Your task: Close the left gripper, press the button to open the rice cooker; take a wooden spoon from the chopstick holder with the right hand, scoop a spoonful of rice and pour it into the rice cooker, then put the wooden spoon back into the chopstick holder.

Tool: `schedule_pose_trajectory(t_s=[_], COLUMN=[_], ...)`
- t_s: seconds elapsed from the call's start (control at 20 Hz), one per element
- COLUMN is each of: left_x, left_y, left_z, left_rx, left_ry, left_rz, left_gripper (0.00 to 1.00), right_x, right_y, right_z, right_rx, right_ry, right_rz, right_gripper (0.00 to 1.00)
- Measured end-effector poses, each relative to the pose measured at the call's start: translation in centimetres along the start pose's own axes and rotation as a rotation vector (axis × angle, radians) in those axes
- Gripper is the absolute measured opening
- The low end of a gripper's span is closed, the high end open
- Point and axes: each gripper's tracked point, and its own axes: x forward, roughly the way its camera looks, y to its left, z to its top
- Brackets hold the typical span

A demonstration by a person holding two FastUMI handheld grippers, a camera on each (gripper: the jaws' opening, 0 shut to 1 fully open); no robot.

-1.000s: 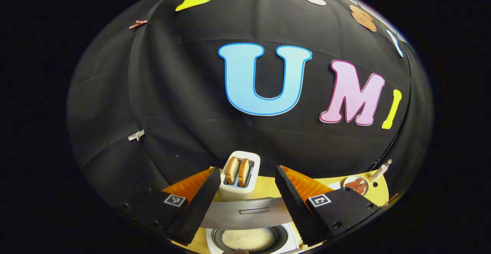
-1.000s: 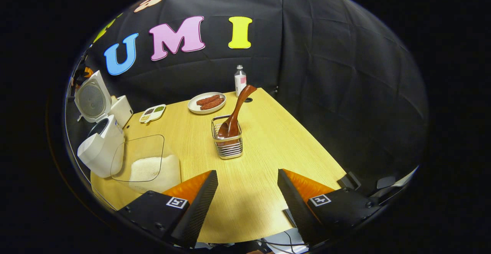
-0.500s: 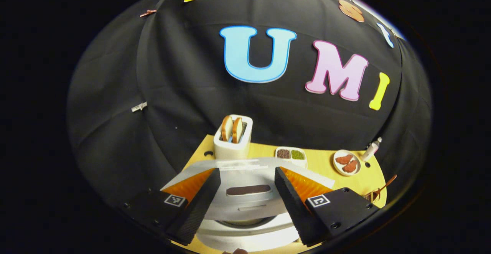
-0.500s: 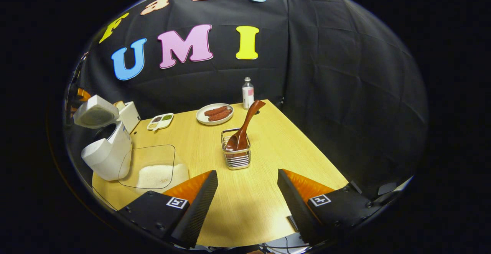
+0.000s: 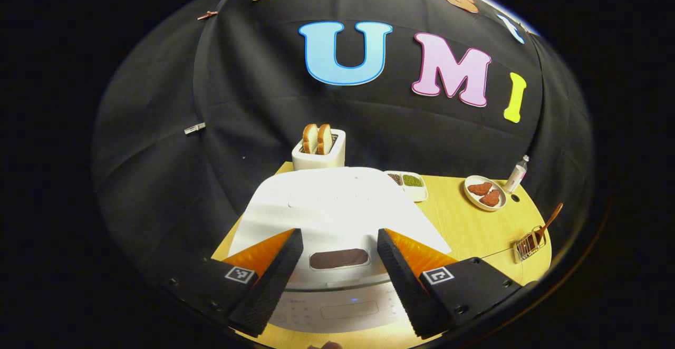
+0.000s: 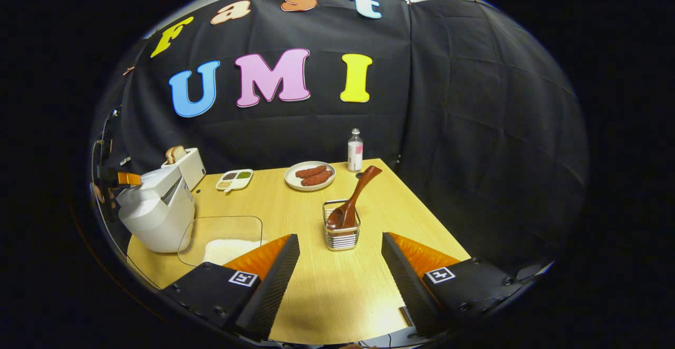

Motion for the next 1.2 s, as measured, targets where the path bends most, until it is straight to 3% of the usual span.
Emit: schedule_pose_trajectory(t_s=[0.15, 0.35, 0.65, 1.0, 1.2], left_x=[0.8, 0.3, -0.4, -12.7, -19.2], left_y=[0.0, -0.4, -0.8, -4.4, -8.2], left_z=[-2.3, -2.4, -1.7, 6.5, 6.3], left_rx=[0.013, 0.067, 0.046, 0.113, 0.069], left_ry=[0.006, -0.122, -0.103, -0.378, -0.405], left_rz=[0.005, 0.015, -0.007, -0.057, -0.153], left_gripper=[1.00, 1.00, 1.00, 0.95, 0.94], right_x=[-0.3, -0.6, -0.6, -0.3, -1.9], right_y=[1.0, 2.4, 3.9, 6.0, 5.5], right_z=[2.4, 4.8, 6.0, 10.5, 12.0], right_rx=[-0.017, -0.008, -0.054, -0.020, -0.008], right_ry=[-0.055, -0.102, -0.133, -0.229, -0.273], right_rz=[0.014, 0.041, 0.065, 0.088, 0.076], right_gripper=[0.99, 0.99, 0.99, 0.99, 0.98])
